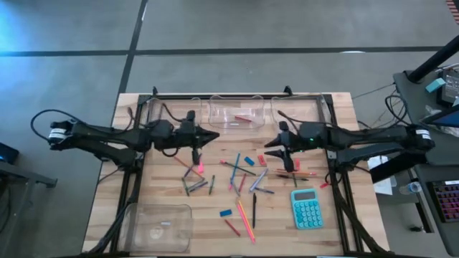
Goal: Sort crayons/erasers/pens/pencils in bins
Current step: Put the green pencil into the top left transparent bin
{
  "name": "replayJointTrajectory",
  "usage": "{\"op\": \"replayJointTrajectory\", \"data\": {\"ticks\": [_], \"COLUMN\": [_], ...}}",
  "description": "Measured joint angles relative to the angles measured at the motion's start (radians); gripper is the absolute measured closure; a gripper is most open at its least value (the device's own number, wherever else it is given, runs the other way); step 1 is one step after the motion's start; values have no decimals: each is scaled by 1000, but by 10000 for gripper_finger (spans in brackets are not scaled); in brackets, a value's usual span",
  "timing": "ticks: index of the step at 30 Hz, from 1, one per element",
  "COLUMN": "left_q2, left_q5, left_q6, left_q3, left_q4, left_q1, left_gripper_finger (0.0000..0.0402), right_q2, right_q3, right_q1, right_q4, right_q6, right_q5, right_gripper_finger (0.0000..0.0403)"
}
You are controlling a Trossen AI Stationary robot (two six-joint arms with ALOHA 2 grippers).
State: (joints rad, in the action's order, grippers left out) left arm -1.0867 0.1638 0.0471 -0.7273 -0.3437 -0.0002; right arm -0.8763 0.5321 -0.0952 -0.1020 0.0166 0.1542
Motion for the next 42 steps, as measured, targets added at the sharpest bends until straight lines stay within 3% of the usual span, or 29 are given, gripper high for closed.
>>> {"op": "replayJointTrajectory", "data": {"ticks": [10, 13, 17, 21, 30, 34, 42], "left_q2": [-156, -163, -166, -169, -170, -199, -371], "left_q5": [0, 13, 108, 183, 185, 184, 94], "left_q6": [117, 162, 248, 253, 181, 153, 38], "left_q3": [-24, -26, -21, 3, 18, 19, -24], "left_q4": [5, 112, 282, 352, 364, 367, 345], "left_q1": [-1, -1, 0, 0, 0, 0, -1], "left_gripper_finger": [402, 402, 402, 402, 399, 366, 253], "right_q2": [85, 76, 66, 49, -10, -41, -63], "right_q3": [-86, -58, -39, -15, 16, 16, 16], "right_q1": [-1, -1, -1, -3, -3, -3, 3], "right_q4": [-123, -125, -159, -177, -180, -198, -218], "right_q6": [-2, -3, -8, 4, -43, -43, -69], "right_q5": [0, 1, 1, 0, -1, -1, -1], "right_gripper_finger": [294, 296, 300, 303, 307, 307, 309]}}
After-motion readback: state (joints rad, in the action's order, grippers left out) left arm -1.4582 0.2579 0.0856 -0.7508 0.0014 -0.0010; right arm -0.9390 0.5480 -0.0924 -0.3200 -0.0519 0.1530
